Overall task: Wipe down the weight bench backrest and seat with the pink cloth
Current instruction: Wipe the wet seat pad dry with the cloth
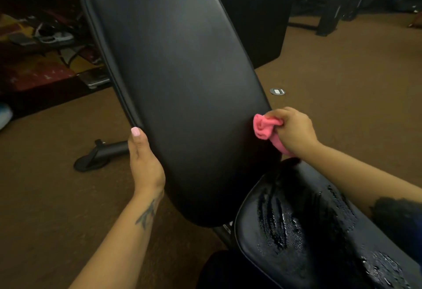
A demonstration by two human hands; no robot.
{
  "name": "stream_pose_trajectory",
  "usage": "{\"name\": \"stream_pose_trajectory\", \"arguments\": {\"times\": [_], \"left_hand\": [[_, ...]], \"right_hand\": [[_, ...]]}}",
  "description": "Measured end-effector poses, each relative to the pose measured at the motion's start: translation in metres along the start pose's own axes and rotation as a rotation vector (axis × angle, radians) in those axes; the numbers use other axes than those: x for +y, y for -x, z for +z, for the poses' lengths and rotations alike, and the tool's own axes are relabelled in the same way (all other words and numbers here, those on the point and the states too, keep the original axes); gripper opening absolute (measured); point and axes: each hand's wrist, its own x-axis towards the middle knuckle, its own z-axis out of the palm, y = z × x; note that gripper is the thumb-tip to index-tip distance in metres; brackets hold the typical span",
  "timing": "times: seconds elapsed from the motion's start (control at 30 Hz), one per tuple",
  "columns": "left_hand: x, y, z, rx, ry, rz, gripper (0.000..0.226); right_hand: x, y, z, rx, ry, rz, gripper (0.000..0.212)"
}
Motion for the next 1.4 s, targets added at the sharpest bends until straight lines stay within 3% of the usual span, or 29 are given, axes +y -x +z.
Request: {"name": "stream_pose_trajectory", "arguments": {"times": [0.13,0.23,0.3,0.37,0.47,0.53,0.6,0.73,0.9,1.0,1.13,1.2,1.27,1.4], "left_hand": [[-0.002,-0.002,-0.001,0.0,-0.021,-0.026,0.069],[-0.002,-0.002,-0.001,-0.012,-0.006,-0.015,0.059],[-0.002,-0.002,-0.002,-0.044,0.005,0.0,0.067],[-0.004,-0.004,-0.004,-0.059,0.004,-0.011,0.083],[-0.007,-0.009,-0.009,-0.105,0.036,-0.067,0.101],[-0.008,-0.011,-0.013,-0.138,0.041,-0.086,0.109],[-0.007,-0.011,-0.016,-0.145,0.056,-0.101,0.11],[-0.003,-0.008,-0.019,-0.267,0.127,-0.113,0.092],[0.003,-0.002,-0.023,-0.333,0.183,-0.123,0.046],[0.001,-0.004,-0.025,-0.366,0.194,-0.153,0.042],[0.004,-0.008,-0.03,-0.351,0.209,-0.197,0.075],[0.005,-0.008,-0.031,-0.358,0.216,-0.208,0.08],[0.004,-0.008,-0.031,-0.371,0.232,-0.215,0.083],[0.002,-0.012,-0.033,-0.345,0.242,-0.238,0.105]], "right_hand": [[-0.041,0.012,0.009,0.0,-0.107,-0.084,0.04],[-0.042,0.036,0.007,-0.16,-0.069,-0.357,0.045],[-0.03,0.04,-0.001,-0.298,0.047,-0.49,0.048],[-0.019,0.031,-0.005,-0.306,0.104,-0.423,0.05],[-0.027,0.021,0.001,-0.086,0.031,-0.229,0.044],[-0.049,0.029,0.011,-0.018,-0.05,-0.232,0.041],[-0.069,0.049,0.017,-0.074,-0.118,-0.319,0.041],[-0.073,0.07,0.01,-0.259,-0.051,-0.508,0.038],[-0.088,0.044,0.013,-0.097,-0.092,-0.278,0.034],[-0.119,0.059,0.026,-0.029,-0.163,-0.332,0.035],[-0.134,0.1,0.033,-0.122,-0.159,-0.507,0.036],[-0.131,0.11,0.032,-0.18,-0.095,-0.581,0.034],[-0.132,0.107,0.029,-0.184,-0.063,-0.577,0.035],[-0.164,0.082,0.031,-0.031,-0.108,-0.452,0.032]]}}
